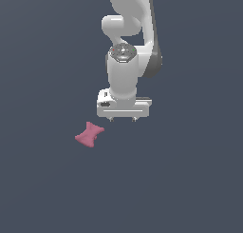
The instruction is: Pick up the object and move it to a goal position.
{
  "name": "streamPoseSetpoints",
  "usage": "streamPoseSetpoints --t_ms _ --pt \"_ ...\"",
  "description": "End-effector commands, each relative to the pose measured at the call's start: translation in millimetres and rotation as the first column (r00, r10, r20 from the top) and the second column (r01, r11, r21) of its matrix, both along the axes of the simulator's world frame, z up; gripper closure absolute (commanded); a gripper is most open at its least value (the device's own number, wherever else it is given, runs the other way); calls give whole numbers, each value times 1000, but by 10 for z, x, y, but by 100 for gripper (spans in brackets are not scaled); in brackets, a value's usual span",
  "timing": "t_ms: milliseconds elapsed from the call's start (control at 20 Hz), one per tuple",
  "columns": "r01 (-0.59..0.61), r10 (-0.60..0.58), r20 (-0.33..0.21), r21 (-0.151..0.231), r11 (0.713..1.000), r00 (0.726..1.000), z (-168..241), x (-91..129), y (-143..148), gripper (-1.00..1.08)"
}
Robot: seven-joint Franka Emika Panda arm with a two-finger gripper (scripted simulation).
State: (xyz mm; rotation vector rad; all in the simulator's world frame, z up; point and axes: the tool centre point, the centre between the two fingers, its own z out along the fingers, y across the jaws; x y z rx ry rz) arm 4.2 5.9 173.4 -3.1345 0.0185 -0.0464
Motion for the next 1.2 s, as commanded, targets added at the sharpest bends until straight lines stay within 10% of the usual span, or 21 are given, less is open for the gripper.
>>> streamPoseSetpoints --t_ms 0,750,1150 --pt "0 0 0 0 1000 1000 0 0 0 -92" --pt "2 -2 21 5 1000 1000 109 40 -116 -92" --pt "153 -153 2 10 988 988 -258 72 -635 -92"
